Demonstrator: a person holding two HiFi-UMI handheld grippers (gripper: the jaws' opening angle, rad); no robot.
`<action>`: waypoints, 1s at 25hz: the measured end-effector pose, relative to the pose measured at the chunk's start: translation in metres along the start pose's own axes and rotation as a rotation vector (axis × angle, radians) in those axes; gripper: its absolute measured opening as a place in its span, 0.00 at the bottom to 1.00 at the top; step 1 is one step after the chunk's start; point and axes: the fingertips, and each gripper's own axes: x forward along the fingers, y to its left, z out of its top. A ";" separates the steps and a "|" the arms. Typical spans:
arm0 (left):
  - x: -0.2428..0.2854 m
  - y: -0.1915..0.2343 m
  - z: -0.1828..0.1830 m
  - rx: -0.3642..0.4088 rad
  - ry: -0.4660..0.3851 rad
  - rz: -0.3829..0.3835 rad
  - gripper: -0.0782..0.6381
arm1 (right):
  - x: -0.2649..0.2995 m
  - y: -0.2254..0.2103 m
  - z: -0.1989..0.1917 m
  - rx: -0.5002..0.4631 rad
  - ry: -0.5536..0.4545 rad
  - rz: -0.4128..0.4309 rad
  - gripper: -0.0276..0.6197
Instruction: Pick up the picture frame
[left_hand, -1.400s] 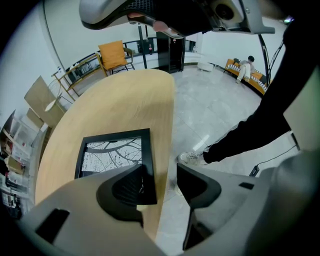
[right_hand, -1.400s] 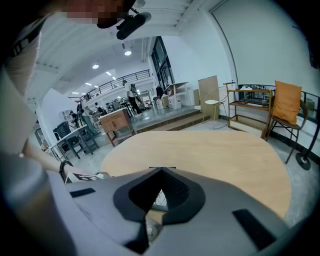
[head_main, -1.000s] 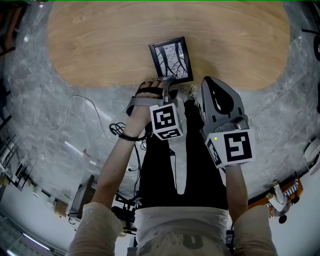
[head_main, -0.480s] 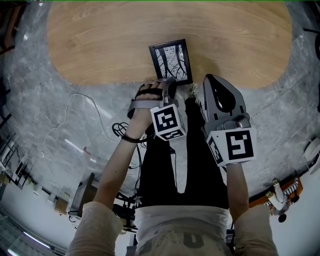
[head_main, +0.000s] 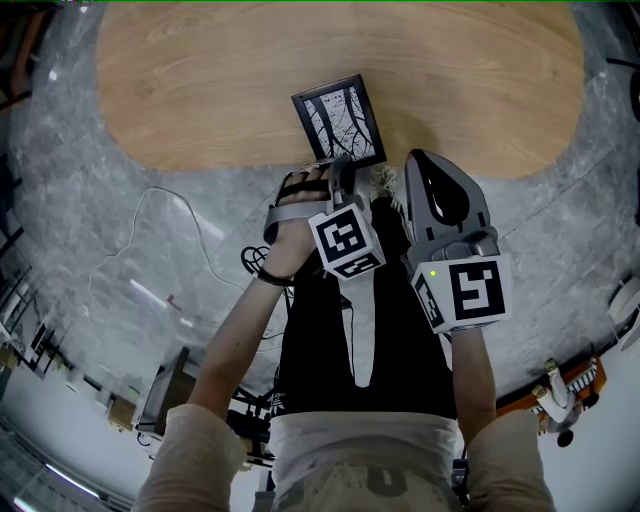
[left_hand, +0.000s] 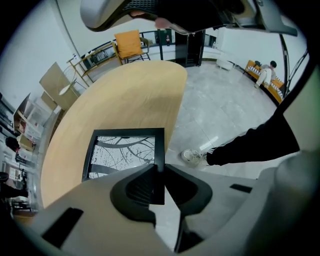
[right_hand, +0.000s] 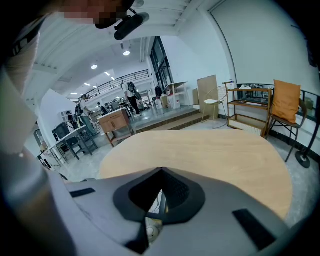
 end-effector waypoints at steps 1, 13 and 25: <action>0.000 0.001 0.001 -0.007 0.000 -0.003 0.21 | -0.001 0.000 0.001 -0.001 0.000 0.000 0.05; -0.020 0.019 0.017 -0.073 -0.039 0.032 0.21 | -0.018 -0.002 0.019 -0.021 -0.041 -0.008 0.05; -0.195 0.164 0.087 -0.186 -0.213 0.313 0.21 | -0.076 -0.002 0.187 -0.098 -0.282 -0.084 0.05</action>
